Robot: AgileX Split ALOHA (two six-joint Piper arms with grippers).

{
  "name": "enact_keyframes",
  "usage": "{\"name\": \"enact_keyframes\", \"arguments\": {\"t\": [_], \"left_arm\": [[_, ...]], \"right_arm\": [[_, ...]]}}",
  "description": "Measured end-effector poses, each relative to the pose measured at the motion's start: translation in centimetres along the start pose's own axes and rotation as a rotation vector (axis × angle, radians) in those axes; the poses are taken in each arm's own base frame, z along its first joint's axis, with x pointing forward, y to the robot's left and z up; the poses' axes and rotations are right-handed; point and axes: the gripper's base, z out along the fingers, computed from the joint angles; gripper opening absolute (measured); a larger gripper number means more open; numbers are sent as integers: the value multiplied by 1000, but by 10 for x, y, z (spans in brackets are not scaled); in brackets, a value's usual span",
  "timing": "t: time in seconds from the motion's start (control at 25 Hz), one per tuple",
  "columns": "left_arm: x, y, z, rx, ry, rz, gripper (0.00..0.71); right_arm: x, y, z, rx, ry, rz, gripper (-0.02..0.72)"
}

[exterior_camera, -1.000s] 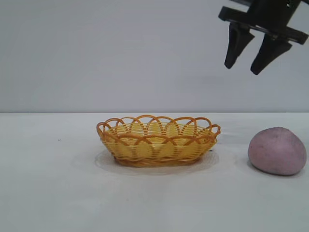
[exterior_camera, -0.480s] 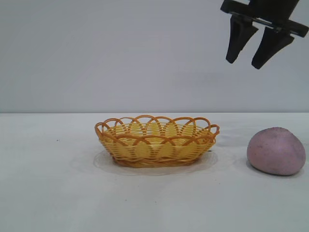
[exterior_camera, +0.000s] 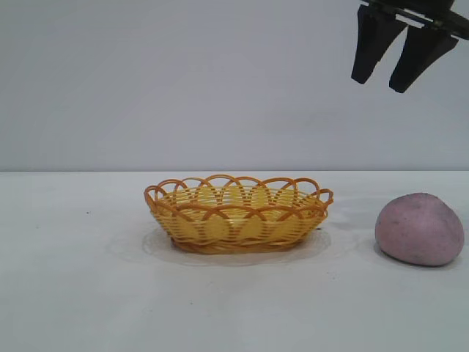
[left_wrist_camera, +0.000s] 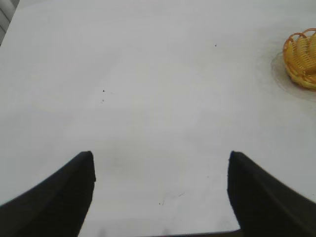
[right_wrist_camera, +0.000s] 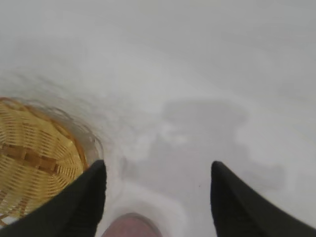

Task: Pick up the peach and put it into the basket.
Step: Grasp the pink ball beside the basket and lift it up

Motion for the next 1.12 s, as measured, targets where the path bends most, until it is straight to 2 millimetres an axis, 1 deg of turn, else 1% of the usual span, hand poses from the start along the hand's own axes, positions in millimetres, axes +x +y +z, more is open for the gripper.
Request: {"name": "enact_keyframes", "arguments": {"t": [0.32, 0.48, 0.56, 0.68, 0.76, 0.84, 0.92, 1.12], "left_arm": [[0, 0, 0, 0, 0, 0, 530], [0, 0, 0, 0, 0, 0, 530], [0, 0, 0, 0, 0, 0, 530], [0, 0, 0, 0, 0, 0, 530], [0, 0, 0, 0, 0, 0, 530], [0, 0, 0, 0, 0, 0, 530], [0, 0, 0, 0, 0, 0, 530], [0, 0, 0, 0, 0, 0, 530]], "right_arm": [[18, 17, -28, -88, 160, -22, 443], [22, 20, -30, -96, 199, -36, 443], [22, 28, -27, -89, 212, -67, 443], [26, 46, -18, -89, 256, -118, 443], [32, 57, -11, -51, 309, -80, 443], [36, 61, -4, 40, 353, -48, 443], [38, 63, 2, 86, 369, -31, 443], [42, 63, 26, 86, 403, 0, 443]]}}
